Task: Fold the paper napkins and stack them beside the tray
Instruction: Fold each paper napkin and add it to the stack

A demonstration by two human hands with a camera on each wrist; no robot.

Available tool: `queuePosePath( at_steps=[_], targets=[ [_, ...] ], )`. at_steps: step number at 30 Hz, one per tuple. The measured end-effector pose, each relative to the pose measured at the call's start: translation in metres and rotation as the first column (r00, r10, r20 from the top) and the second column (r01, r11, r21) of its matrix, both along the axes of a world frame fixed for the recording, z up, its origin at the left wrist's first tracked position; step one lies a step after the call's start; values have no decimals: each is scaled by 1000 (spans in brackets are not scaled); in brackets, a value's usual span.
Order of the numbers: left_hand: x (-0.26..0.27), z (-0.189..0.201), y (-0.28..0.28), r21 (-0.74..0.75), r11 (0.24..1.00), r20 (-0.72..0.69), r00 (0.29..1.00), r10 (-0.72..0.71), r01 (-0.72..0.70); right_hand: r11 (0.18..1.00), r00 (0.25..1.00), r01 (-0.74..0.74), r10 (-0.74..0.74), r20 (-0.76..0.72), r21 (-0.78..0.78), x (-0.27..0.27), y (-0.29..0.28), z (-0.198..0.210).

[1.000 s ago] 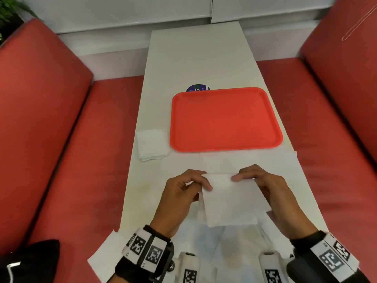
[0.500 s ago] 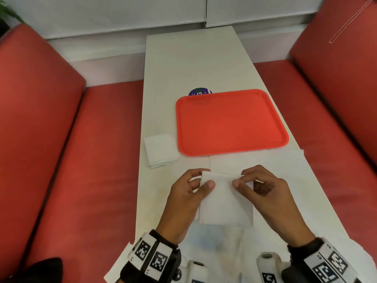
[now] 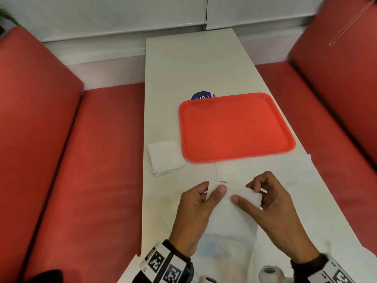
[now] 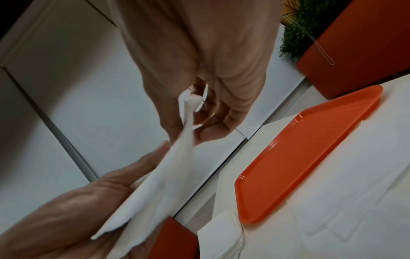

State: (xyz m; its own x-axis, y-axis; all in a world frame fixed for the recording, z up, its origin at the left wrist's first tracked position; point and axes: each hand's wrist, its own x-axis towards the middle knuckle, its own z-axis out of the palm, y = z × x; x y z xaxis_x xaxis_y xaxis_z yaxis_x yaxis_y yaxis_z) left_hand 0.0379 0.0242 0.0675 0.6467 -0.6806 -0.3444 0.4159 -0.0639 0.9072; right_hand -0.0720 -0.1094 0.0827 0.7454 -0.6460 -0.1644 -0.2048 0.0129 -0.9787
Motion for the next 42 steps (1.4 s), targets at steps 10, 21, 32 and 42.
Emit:
queuePosePath(
  at_steps=[10,21,32,42],
  targets=[
    [7,-6,-4,91,996,82,996,-25,17,996,988,-85,85,-129,8,7,2,1],
    [31,-9,-7,127,992,34,999,-26,22,980,976,-139,159,-146,140,28,-15,4],
    [85,-24,12,112,969,-75,971,227,-218,984,963,-177,176,-206,14,47,-35,7],
    [128,-32,0,205,955,316,938,142,-213,989,980,-150,148,-134,1,72,-49,-4]
  ],
)
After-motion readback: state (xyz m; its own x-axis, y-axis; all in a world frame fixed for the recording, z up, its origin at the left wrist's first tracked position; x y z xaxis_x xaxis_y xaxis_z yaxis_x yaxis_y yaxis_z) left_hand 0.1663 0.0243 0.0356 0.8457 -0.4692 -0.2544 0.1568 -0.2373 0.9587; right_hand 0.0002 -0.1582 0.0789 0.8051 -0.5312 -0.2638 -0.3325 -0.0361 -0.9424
